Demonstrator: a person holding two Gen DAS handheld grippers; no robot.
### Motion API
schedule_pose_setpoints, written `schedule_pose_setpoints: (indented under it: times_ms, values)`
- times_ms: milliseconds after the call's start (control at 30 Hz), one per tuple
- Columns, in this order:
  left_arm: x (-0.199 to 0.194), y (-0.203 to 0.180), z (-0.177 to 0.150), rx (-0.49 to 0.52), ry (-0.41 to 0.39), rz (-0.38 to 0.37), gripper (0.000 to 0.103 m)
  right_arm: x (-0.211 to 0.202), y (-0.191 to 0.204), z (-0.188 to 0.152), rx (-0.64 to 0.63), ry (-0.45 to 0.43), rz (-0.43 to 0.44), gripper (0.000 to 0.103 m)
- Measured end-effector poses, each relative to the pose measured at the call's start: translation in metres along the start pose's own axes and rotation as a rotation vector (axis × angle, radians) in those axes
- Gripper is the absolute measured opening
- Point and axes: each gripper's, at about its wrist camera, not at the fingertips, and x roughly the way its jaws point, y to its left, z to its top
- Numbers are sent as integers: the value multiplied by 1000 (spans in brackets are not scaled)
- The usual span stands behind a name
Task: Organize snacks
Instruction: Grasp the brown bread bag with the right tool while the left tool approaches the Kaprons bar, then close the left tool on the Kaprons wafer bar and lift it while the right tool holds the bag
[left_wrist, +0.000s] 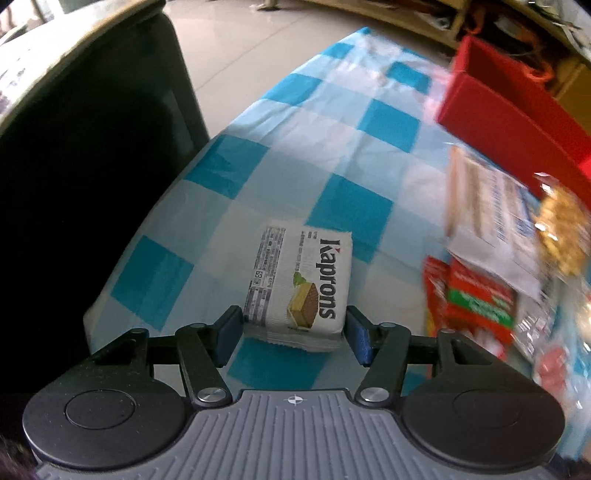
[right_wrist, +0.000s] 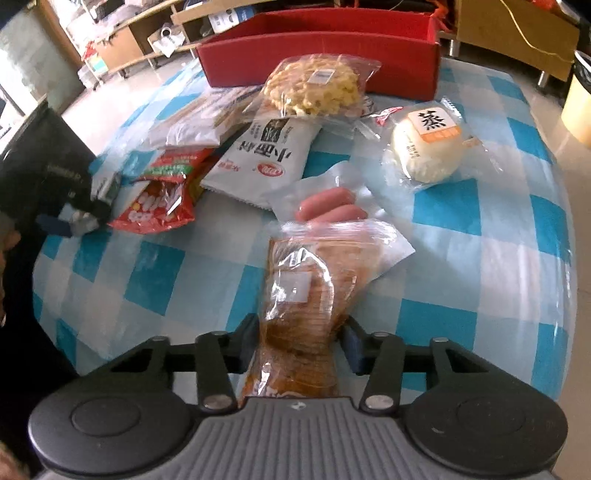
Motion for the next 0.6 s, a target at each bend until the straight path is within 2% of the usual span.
schedule_pose_setpoints:
  times_ms: [67, 133, 233, 300, 333, 367, 400, 467, 533, 600]
  values:
    - [-8, -1, -9, 16, -11, -21, 67, -7, -2, -1, 21, -5, 31, 29]
    - [-12, -1, -17, 26, -9, -29, 67, -10, -1, -3, 6, -12, 0, 29]
    - [-11, -3, -24, 42, 2, -25, 67, -10, -6, -3, 49, -6, 12, 31]
    - [-9, -4, -26, 45, 5, -21, 67, -9, -5, 0, 50, -15, 4, 42]
    - [-8, -5, -25, 44, 7, -25, 67, -5, -3, 2, 57, -9, 2, 55]
    - [-8, -6, -24, 46, 10, -35, 67, 0, 0, 4, 56, 0, 3, 60]
    - [-8, -7, -24, 52, 12, -41, 67, 6, 6, 6, 37, 13, -9, 61]
    - [-7, -10, -26, 70, 14, -41, 66, 13, 23, 7, -50, 29, -57, 75]
    - [-7, -11, -29, 87, 16, -40, 64, 18, 35, 0, -127, 56, -137, 83]
    - [-6, -9, -30, 82, 25, -47, 63, 18, 35, -11, -163, 49, -167, 89]
